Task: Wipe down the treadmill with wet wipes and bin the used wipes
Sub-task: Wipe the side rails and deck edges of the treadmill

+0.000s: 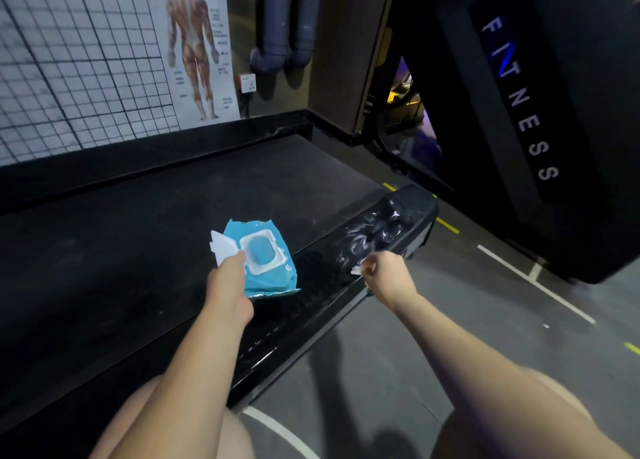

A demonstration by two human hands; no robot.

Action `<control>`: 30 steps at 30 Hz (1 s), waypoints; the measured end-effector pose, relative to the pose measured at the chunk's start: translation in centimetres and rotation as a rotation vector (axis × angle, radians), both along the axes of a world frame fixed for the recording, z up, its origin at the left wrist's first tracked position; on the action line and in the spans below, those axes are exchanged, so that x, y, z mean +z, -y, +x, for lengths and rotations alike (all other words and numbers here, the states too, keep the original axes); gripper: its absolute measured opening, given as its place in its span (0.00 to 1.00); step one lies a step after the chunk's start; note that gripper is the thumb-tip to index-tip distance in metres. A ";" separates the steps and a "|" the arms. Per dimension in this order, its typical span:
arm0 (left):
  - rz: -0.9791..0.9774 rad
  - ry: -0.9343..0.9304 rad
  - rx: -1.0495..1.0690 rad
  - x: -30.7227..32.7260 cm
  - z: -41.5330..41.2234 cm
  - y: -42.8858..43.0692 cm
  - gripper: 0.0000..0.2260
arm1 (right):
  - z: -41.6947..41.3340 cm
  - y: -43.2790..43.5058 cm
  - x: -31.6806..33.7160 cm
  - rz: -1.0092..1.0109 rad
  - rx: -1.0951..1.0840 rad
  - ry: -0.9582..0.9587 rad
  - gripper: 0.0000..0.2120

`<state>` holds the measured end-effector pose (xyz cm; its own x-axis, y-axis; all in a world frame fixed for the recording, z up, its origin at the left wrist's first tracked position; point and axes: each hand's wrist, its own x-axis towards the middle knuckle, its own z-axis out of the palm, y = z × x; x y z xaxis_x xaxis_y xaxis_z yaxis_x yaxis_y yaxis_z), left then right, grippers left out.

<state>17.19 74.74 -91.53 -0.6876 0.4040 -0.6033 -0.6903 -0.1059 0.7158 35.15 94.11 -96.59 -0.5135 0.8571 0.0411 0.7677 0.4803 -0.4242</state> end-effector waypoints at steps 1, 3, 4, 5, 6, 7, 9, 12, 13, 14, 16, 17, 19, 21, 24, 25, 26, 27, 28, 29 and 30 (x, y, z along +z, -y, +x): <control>0.001 0.004 0.002 0.0 -0.1 -0.1 0.18 | -0.5 -0.3 -0.4 0.027 0.023 -0.006 0.06; -0.004 0.007 0.001 -0.2 -0.5 -0.4 0.18 | -1.6 -0.8 -1.3 0.062 0.074 -0.014 0.05; -0.007 0.009 0.001 -0.3 -0.7 -0.5 0.18 | -2.2 -1.0 -1.9 0.070 0.110 -0.008 0.05; -0.009 0.011 0.003 -0.4 -0.9 -0.7 0.18 | -2.8 -1.2 -2.6 0.069 0.147 0.003 0.04; -0.009 0.008 0.005 -0.6 -1.1 -1.0 0.17 | -3.3 -1.3 -3.5 0.056 0.178 0.020 0.05; -0.010 -0.001 0.007 -0.9 -1.3 -1.3 0.17 | -3.8 -1.3 -4.2 0.054 0.203 0.041 0.05; -0.009 -0.020 0.001 -1.3 -1.5 -1.9 0.16 | -4.5 -1.6 -5.7 0.111 0.235 0.060 0.05; -0.016 -0.039 -0.018 -1.8 -1.7 -2.7 0.16 | -4.9 -3.3 -6.5 0.173 0.196 -0.008 0.08; -0.016 -0.048 -0.025 -2.0 -1.8 -3.0 0.16 | -5.0 -3.9 -6.5 0.178 0.184 -0.020 0.09; -0.013 -0.055 -0.033 -2.2 -1.7 -3.2 0.16 | -5.0 -4.5 -6.6 0.178 0.179 -0.025 0.09; -0.011 -0.062 -0.045 -2.4 -1.6 -3.5 0.16 | -5.1 -5.3 -6.6 0.178 0.181 -0.019 0.09; -0.012 -0.067 -0.050 -2.5 -1.6 -3.7 0.16 | -5.2 -5.6 -6.6 0.175 0.179 -0.011 0.09; -0.016 -0.074 -0.058 -2.5 -1.5 -3.8 0.16 | -5.4 -6.7 -6.5 0.159 0.138 0.009 0.09; -0.024 -0.079 -0.060 -2.5 -1.4 -3.8 0.15 | -5.5 -7.9 -6.0 0.117 0.067 0.015 0.09; -0.034 -0.084 -0.044 -2.4 -1.3 -3.8 0.14 | -5.4 -9.2 -4.5 0.052 -0.012 -0.033 0.06; -0.035 -0.084 -0.037 -2.3 -1.2 -3.9 0.14 | -5.3 -9.3 -3.9 0.056 -0.020 -0.063 0.05; -0.034 -0.085 -0.035 -2.3 -1.1 -4.0 0.14 | -5.3 -9.2 -3.3 0.063 -0.015 -0.091 0.05; -0.029 -0.086 -0.036 -2.2 -1.0 -4.1 0.13 | -5.1 -8.9 -2.7 0.071 0.013 -0.108 0.04; -0.028 -0.091 -0.039 -2.2 -0.9 -4.3 0.13 | -5.0 -8.4 -2.2 0.077 0.066 -0.110 0.04; -0.025 -0.096 -0.042 -2.2 -0.8 -4.4 0.13 | -4.7 -7.8 -2.0 0.078 0.144 -0.096 0.03; -0.024 -0.099 -0.046 -2.2 -0.7 -4.5 0.13 | -4.2 -7.2 -2.1 0.075 0.230 -0.080 0.02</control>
<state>16.52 79.26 -93.72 -0.7255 0.4227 -0.5431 -0.6195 -0.0574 0.7829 30.94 101.31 -98.69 -0.6873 0.7111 0.1484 0.6000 0.6709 -0.4357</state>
